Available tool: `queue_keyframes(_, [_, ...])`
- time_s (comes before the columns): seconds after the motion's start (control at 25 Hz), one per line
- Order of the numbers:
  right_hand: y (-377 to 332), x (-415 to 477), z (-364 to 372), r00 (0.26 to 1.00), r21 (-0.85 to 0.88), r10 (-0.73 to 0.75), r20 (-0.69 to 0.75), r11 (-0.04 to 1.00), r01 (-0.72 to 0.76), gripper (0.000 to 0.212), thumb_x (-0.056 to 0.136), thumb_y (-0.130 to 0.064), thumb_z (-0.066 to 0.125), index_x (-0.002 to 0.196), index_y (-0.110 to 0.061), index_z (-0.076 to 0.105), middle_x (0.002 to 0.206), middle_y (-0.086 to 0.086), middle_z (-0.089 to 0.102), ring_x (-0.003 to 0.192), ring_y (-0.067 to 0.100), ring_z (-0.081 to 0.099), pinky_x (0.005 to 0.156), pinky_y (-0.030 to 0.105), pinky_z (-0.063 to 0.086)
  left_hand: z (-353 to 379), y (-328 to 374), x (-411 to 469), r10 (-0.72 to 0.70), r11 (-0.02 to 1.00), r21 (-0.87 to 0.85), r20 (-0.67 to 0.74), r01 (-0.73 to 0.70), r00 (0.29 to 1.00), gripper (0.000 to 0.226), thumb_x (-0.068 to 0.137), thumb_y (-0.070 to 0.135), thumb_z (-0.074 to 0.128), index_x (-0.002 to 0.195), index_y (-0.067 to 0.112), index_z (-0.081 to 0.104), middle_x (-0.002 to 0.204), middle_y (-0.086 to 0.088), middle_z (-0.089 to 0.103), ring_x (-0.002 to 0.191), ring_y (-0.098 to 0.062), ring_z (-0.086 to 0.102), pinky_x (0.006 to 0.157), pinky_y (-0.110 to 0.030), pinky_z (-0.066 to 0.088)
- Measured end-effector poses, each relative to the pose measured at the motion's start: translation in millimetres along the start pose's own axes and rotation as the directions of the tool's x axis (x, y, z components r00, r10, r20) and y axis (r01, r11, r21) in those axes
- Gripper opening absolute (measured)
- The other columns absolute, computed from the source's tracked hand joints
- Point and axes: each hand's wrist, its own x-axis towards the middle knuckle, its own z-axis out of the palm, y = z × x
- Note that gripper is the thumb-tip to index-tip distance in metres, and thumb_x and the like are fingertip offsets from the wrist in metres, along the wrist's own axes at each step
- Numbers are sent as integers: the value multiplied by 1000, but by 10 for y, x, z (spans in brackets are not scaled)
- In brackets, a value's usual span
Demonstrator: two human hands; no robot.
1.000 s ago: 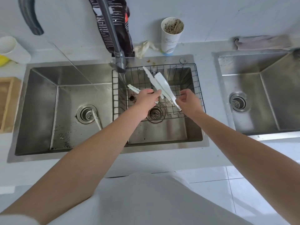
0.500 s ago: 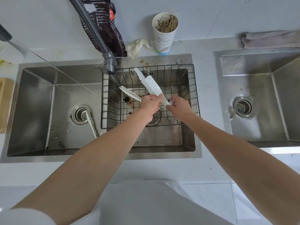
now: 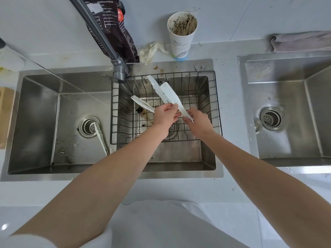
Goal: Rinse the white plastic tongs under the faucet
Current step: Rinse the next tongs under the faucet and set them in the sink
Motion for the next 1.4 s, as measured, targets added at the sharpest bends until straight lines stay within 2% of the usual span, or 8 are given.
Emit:
queue_keyframes(0.32, [-6,-307,-176,991,93,-52,-126,994,64,22,102,-30,50,118,-15,52,95,5,66,74,25,64,64,40,56,79,122,-219,109,994,-24,131,-107,985,23,96,16,61,115,3,66,102,-11,73,93,-24,72,78,-26,59])
queue_keyframes(0.52, [-129,-483,-234,979,131,-119,-163,981,142,15,103,-25,46,98,-13,41,66,1,51,56,21,46,52,32,37,-88,243,-422,213,972,-143,200,-187,956,28,91,24,69,113,8,66,103,-7,73,90,-19,71,81,-29,59])
queue_keyframes(0.76, [-456,-714,-245,972,148,-212,-98,963,225,21,105,-27,42,96,-8,40,69,7,55,58,22,49,52,37,41,-559,179,-399,175,968,-169,-82,-187,981,26,92,25,67,116,15,61,106,-4,69,99,-18,68,84,-28,57])
queue_keyframes(0.96, [-807,-870,-73,946,148,-321,-44,934,324,23,104,-30,43,99,-8,42,81,18,65,67,35,59,55,46,45,-954,207,-365,97,979,-179,-17,-98,995,45,94,33,63,132,11,53,120,-8,64,108,-19,65,91,-30,55])
queue_keyframes(1.08, [-1040,-941,70,931,166,-366,-3,918,361,19,104,-29,44,100,-11,44,89,20,67,76,38,63,63,52,50,-1230,280,-391,95,966,-245,36,-84,995,26,97,32,59,116,14,62,118,-10,66,108,-23,66,91,-34,56])
queue_keyframes(1.24, [-1362,-987,261,915,152,-401,38,908,392,15,104,-28,45,99,-13,43,87,11,66,72,28,64,59,38,52,-1567,364,-405,126,963,-251,84,-102,988,27,100,29,54,112,8,64,110,-16,72,100,-26,71,83,-33,59])
queue_keyframes(1.32, [-1536,-1005,387,908,139,-417,45,903,408,17,104,-28,47,95,-14,43,79,5,63,63,18,56,51,23,42,-1757,406,-417,132,955,-272,46,-114,990,20,101,22,52,105,7,65,105,-17,72,93,-27,72,72,-28,60])
queue_keyframes(1.4, [-1694,-1010,508,899,145,-435,46,894,425,18,103,-31,48,94,-15,44,80,6,64,64,16,56,54,21,39,-1932,455,-399,136,953,-274,8,-129,991,19,100,14,53,111,2,64,102,-16,73,84,-25,73,65,-27,60])
